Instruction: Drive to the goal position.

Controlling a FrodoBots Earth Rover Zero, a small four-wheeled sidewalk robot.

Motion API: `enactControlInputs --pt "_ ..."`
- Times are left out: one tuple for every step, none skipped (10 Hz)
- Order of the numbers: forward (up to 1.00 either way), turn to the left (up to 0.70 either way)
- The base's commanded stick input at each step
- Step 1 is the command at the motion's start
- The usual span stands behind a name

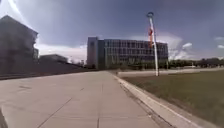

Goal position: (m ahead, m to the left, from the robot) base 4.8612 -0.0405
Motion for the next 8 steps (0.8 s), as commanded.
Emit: enactControlInputs --pt "0.7 0.0" --pt "0.7 0.0" --pt "0.7 0.0" --pt "0.7 0.0" --pt "0.7 0.0" --pt "0.7 0.0" --pt "0.7 0.0" --pt "0.7 0.0"
